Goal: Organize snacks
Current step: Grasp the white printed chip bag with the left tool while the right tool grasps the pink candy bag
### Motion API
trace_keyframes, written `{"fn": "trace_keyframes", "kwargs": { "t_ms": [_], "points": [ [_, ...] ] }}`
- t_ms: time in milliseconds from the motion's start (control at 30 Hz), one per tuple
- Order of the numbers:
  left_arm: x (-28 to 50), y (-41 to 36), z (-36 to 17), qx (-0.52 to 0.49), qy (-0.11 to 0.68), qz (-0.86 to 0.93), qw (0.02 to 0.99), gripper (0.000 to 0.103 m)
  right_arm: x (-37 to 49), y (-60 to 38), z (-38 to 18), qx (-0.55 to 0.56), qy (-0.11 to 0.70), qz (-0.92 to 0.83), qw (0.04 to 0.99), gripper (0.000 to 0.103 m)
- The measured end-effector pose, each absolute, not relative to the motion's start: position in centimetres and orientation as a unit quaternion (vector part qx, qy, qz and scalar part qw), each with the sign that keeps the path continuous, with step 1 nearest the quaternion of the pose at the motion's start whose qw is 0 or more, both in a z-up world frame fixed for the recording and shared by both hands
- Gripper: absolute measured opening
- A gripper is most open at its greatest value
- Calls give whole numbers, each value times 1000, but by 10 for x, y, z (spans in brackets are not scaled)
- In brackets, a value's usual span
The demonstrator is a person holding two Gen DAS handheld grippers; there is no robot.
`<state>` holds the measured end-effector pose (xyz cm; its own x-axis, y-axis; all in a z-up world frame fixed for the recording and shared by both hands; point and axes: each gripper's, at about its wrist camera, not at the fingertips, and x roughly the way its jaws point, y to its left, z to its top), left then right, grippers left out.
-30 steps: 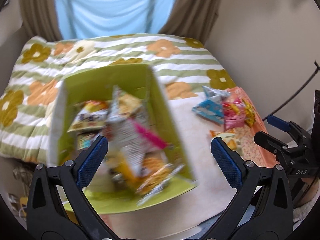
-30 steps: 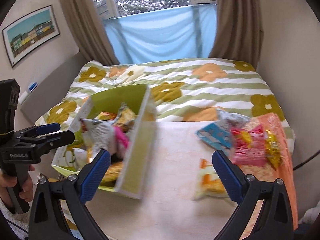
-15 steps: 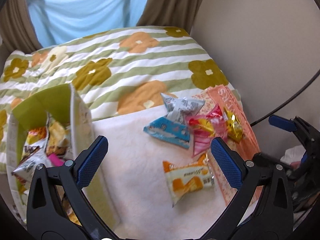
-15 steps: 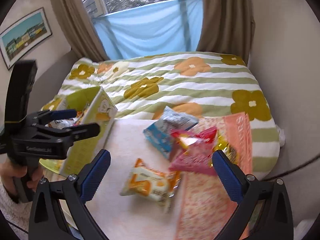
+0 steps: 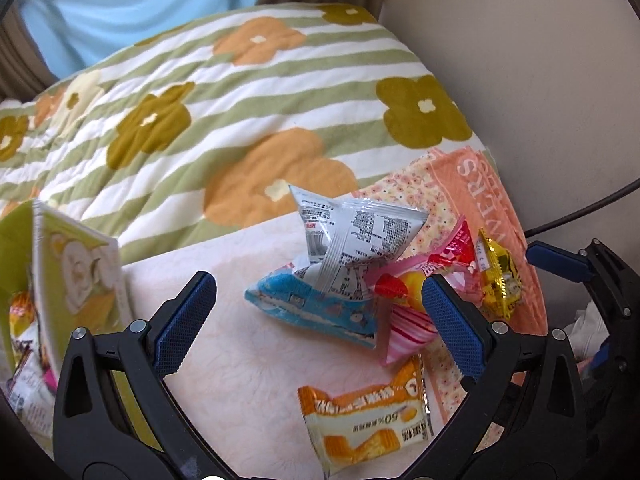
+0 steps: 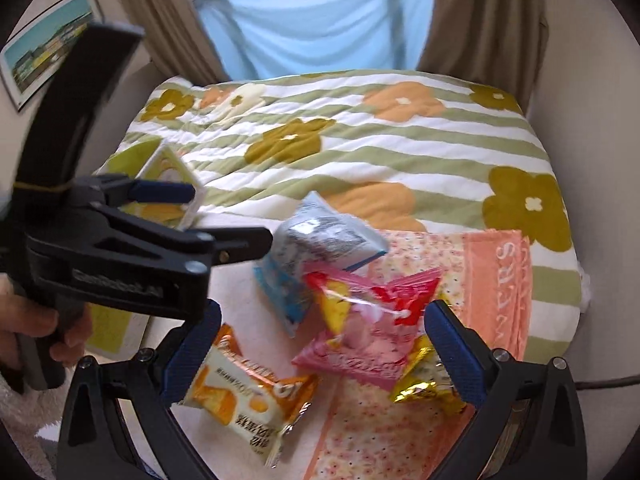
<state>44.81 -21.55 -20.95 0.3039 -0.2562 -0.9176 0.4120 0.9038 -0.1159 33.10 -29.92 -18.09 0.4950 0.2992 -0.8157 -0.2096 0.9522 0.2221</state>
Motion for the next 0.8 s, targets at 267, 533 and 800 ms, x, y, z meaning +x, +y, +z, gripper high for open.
{"fn": "trace_keyframes", "kwargs": {
  "t_ms": [267, 533, 800],
  "points": [
    [472, -232, -250, 68, 584, -221, 778, 102, 352, -300, -207, 65, 508, 138, 848, 101],
    [488, -231, -277, 42, 609, -235, 756, 100, 365, -298, -229, 62, 541, 121, 830, 100],
    [491, -220, -286, 18, 616, -246, 748, 64, 367, -284, -242, 26, 557, 116, 822, 100]
  ]
}}
